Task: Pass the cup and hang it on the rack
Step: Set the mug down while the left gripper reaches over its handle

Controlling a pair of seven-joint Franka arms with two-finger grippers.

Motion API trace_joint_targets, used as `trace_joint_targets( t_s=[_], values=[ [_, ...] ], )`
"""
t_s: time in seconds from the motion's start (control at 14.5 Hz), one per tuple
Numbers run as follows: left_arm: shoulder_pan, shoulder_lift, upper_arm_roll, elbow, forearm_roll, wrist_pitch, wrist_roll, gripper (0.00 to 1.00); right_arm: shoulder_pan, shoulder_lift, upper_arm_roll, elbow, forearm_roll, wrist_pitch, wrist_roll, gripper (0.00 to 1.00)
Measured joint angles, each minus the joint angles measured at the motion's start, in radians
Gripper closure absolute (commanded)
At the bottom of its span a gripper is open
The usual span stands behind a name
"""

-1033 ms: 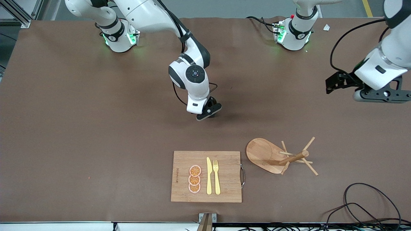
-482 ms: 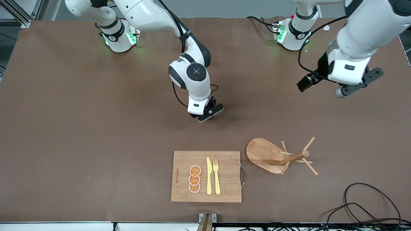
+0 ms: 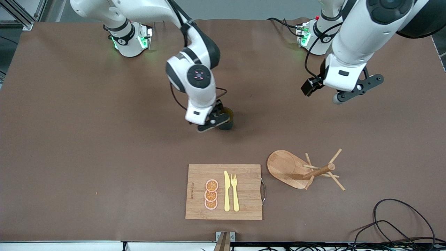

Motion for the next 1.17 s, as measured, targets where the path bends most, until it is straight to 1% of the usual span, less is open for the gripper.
trace_joint_targets(
  t_s=[0.14,0.28,0.34,0.48,0.69,0.83,0.89,1.17],
  values=[
    [-0.041,0.009,-0.001,-0.001,0.001,-0.002,-0.128,0.00,-0.096,-0.088,-0.005,0.001,0.000,-0.107,0.000,0.00],
    [-0.103,0.034,-0.002,-0.001,0.019,-0.003,-0.266,0.00,-0.207,-0.157,-0.008,0.000,0.000,-0.164,-0.006,0.00],
    [-0.142,0.057,-0.003,0.000,0.048,-0.002,-0.337,0.00,-0.259,-0.181,-0.009,-0.001,0.000,-0.186,-0.008,0.00],
    [-0.239,0.133,-0.004,0.024,0.142,0.006,-0.507,0.00,-0.365,-0.216,-0.010,-0.002,-0.001,-0.245,-0.009,0.00],
    [-0.406,0.297,-0.004,0.128,0.291,0.020,-0.792,0.00,-0.505,-0.251,-0.011,-0.009,-0.002,-0.312,-0.040,0.00],
    [-0.489,0.388,-0.003,0.183,0.372,0.074,-0.935,0.00,-0.565,-0.286,-0.011,-0.020,-0.005,-0.349,-0.074,0.00],
    [-0.518,0.417,-0.002,0.198,0.405,0.108,-0.986,0.00,-0.584,-0.304,-0.011,-0.025,-0.008,-0.368,-0.077,0.00],
    [-0.621,0.506,0.000,0.211,0.583,0.194,-1.182,0.00,-0.631,-0.356,-0.010,-0.027,-0.053,-0.420,-0.124,0.00]
  ],
)
